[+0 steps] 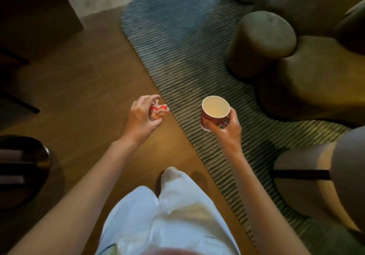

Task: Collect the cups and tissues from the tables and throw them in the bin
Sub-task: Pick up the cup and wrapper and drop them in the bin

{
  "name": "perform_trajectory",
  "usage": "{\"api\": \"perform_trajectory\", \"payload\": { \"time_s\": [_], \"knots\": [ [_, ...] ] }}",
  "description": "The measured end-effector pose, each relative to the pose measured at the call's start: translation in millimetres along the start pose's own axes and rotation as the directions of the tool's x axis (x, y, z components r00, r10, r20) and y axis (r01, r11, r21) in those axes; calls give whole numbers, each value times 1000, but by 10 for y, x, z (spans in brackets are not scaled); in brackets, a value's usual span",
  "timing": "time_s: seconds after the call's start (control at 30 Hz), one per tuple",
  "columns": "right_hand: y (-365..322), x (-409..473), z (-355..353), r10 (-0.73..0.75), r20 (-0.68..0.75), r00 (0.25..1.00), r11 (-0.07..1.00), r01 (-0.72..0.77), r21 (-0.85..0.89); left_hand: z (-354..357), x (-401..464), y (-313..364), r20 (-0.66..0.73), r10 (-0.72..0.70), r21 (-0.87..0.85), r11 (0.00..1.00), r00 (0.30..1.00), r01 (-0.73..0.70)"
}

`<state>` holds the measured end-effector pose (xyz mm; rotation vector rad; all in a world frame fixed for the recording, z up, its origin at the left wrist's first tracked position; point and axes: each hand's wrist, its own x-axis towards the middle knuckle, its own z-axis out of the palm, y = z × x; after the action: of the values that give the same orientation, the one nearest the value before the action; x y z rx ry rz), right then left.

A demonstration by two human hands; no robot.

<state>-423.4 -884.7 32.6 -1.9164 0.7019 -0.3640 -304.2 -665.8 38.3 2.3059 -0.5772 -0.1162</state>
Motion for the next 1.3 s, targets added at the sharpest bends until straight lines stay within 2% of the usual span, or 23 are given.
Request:
{"api": "perform_trajectory", "payload": {
  "time_s": [0.27,0.5,0.6,0.83,0.9,0.97,1.1,1.3],
  "knots": [
    [-311,1921,736,-26,95,995,999,29,-23,-80,1727,-450,-9,-70,-40,997,998,69],
    [-791,3741,1481,-5,80,997,1000,3,28,-357,3838,-939,-61,-28,-48,999,998,25],
    [-1041,4455,1661,-15,55,998,1000,13,27,-455,4684,-1034,-13,7,-34,999,1000,-8],
    [-1091,6098,1903,25,-25,999,999,-24,47,-186,6506,-1116,107,88,-61,995,990,-82],
    [-1044,6668,1935,-42,-31,999,999,43,22,-34,7123,-1117,126,107,-44,994,986,-102],
    [-1029,7296,1938,-74,-35,997,997,74,7,110,7771,-1078,126,112,-35,994,986,-108],
    [-1147,8529,1826,4,-59,998,999,-1,43,324,9013,-814,140,82,-54,996,987,-76],
    [-1371,10100,1784,-30,-38,999,999,31,21,550,10503,-576,132,113,-64,992,985,-105]
  ]
}}
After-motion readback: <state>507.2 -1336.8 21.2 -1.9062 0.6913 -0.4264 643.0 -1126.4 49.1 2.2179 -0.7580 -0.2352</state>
